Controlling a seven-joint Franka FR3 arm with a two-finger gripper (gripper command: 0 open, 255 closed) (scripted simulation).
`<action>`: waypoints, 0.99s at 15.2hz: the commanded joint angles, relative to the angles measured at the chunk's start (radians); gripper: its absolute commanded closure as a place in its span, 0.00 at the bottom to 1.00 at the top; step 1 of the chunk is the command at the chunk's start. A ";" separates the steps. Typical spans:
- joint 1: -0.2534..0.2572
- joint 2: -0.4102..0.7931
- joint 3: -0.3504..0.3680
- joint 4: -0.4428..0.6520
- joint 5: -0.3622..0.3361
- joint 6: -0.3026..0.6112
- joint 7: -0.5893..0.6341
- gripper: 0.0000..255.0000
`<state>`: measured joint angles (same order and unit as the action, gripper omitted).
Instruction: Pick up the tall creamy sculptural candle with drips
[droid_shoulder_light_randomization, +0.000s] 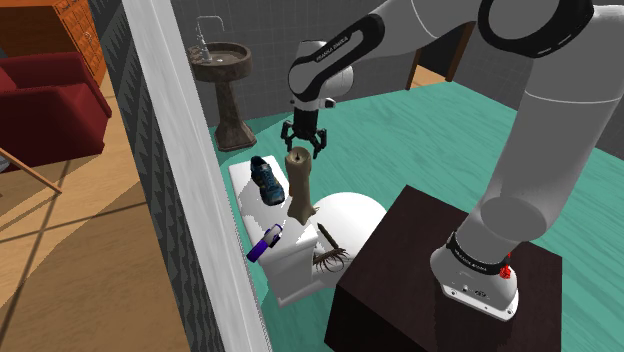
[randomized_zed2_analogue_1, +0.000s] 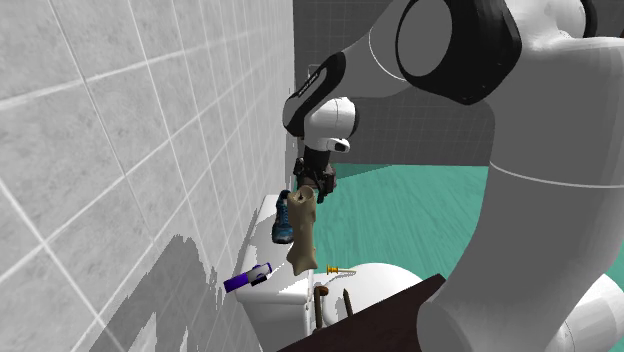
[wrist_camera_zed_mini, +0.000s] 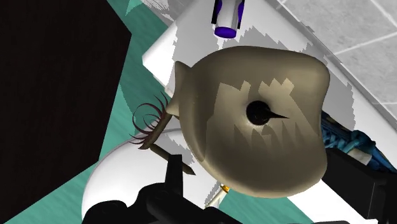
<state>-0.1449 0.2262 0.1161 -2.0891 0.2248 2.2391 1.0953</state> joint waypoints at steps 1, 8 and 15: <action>0.000 0.001 0.000 -0.002 0.000 0.004 -0.001 1.00; 0.000 0.002 0.000 0.000 0.000 0.003 -0.001 1.00; -0.002 -0.038 -0.001 0.018 -0.004 -0.054 0.010 1.00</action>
<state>-0.1460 0.1986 0.1152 -2.0755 0.2217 2.1978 1.1031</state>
